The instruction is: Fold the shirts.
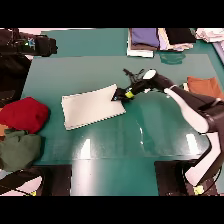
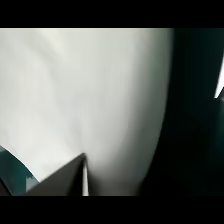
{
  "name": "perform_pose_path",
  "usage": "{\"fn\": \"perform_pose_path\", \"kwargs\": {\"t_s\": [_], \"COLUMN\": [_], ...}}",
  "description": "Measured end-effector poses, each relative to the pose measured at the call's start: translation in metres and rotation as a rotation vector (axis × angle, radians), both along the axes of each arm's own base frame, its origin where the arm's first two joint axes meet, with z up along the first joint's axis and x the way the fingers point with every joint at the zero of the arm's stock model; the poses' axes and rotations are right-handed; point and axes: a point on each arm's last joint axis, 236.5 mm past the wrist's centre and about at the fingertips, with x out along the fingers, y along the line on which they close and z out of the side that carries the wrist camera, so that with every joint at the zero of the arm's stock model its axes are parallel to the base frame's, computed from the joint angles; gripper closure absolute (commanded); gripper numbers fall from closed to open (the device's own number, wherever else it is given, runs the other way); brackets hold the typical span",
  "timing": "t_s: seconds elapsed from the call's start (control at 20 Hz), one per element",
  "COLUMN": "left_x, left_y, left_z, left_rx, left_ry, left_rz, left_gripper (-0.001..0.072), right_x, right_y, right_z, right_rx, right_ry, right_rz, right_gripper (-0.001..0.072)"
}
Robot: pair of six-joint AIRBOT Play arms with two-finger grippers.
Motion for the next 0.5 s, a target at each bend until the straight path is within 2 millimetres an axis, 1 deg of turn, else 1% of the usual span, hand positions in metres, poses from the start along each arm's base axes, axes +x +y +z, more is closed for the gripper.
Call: {"fn": "perform_pose_path", "kwargs": {"t_s": [0.05,0.15,0.2,0.25,0.3,0.35,0.4,0.45,0.5], "left_x": [-0.001,-0.003,-0.004,-0.006,-0.009,-0.012,-0.016,-0.021,-0.026], "left_y": [-0.002,-0.007,-0.008,-0.011,-0.017,-0.025,-0.033,-0.044,-0.056], "left_z": [0.0,0.0,-0.001,-0.001,-0.002,-0.002,-0.003,-0.002,-0.002], "left_rx": [-0.008,-0.026,-0.033,-0.037,-0.039,-0.041,-0.039,-0.037,-0.038], "left_ry": [0.002,0.012,0.02,0.025,0.032,0.034,0.035,0.035,0.034], "left_rz": [-0.005,-0.016,-0.02,-0.027,-0.043,-0.066,-0.089,-0.116,-0.145], "left_gripper": [0.0679,0.0679,0.0679,0.0679,0.068,0.0679,0.0679,0.0679,0.0679], "right_x": [-0.002,-0.003,-0.001,0.003,0.012,0.023,0.033,0.048,0.063], "right_y": [0.015,0.04,0.049,0.053,0.053,0.048,0.036,0.018,-0.005], "right_z": [-0.004,-0.004,-0.002,0.004,0.011,0.021,0.032,0.046,0.059], "right_rx": [0.008,0.024,0.029,0.033,0.032,0.022,0.001,-0.027,-0.061], "right_ry": [-0.002,-0.035,-0.055,-0.082,-0.116,-0.155,-0.189,-0.23,-0.272], "right_rz": [0.027,0.078,0.096,0.109,0.111,0.109,0.105,0.08,0.054], "right_gripper": [0.0695,0.0695,0.0696,0.0696,0.0696,0.0696,0.0696,0.0696,0.0695]}}
